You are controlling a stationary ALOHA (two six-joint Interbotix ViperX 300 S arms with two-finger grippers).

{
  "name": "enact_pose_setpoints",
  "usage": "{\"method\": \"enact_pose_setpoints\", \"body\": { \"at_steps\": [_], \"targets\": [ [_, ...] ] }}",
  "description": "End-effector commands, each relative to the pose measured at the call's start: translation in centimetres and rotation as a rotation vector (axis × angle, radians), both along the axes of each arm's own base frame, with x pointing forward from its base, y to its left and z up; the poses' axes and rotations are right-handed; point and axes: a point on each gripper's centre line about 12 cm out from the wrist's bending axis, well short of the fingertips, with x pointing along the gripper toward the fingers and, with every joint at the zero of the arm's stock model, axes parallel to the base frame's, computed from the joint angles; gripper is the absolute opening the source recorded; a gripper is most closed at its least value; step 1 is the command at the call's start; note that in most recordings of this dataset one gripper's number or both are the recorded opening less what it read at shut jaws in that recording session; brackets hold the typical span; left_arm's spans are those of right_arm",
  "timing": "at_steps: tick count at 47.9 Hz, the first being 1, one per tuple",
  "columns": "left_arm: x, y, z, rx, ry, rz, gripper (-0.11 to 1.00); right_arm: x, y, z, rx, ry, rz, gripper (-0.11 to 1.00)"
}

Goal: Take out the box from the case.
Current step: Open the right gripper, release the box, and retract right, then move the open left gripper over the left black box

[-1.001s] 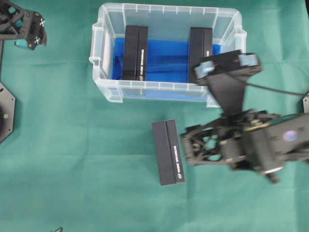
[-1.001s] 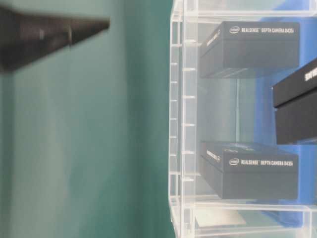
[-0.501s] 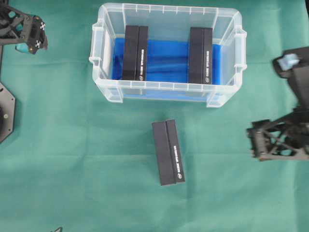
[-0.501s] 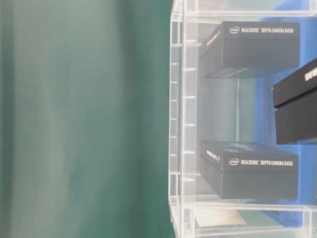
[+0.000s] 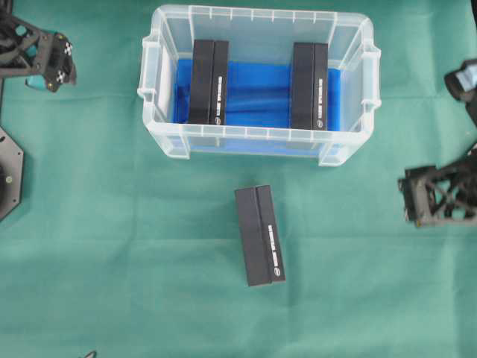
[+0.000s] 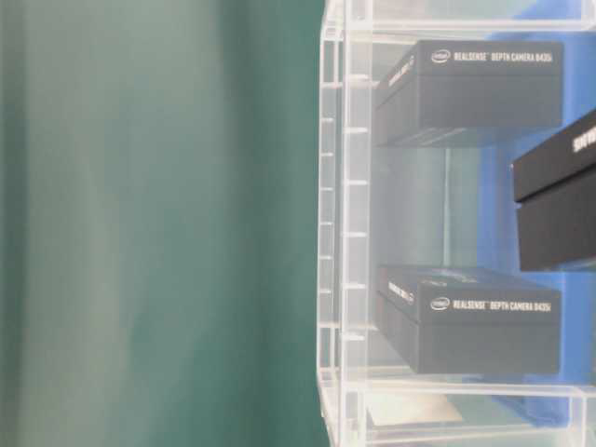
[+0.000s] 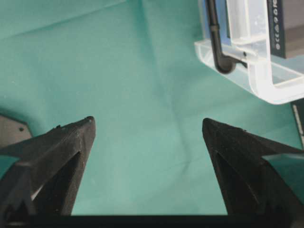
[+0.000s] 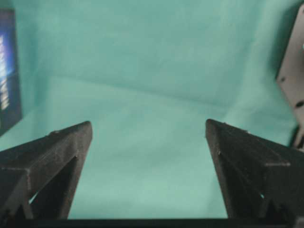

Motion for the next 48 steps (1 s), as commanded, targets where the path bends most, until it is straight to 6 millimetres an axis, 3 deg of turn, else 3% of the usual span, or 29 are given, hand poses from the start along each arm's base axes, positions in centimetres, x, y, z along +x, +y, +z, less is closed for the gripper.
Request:
{"method": "enact_pose_setpoints", "body": {
  "at_steps": [1,16,27,37,48],
  "targets": [
    [0.2,-0.1,0.5,0.002,-0.021,0.005,0.93,-0.5,-1.7,0.8,-0.001,-0.026,-0.014,0.93],
    [0.3,-0.3,0.5,-0.002,-0.022,0.004,0.93,-2.4,-9.0,0.5,-0.035,-0.042,-0.044,0.93],
    [0.4,-0.3,0.5,-0.002,-0.022,0.004,0.93,-3.5,-13.1,0.3,-0.045,-0.006,-0.058,0.93],
    [0.4,-0.3,0.5,0.001,-0.021,0.004,0.93,-4.1,-15.2,0.1,-0.041,0.007,-0.069,0.93],
    [0.4,-0.3,0.5,-0.001,-0.017,0.005,0.93,-4.1,-15.4,-0.3,-0.041,0.012,-0.072,0.93]
  ]
}}
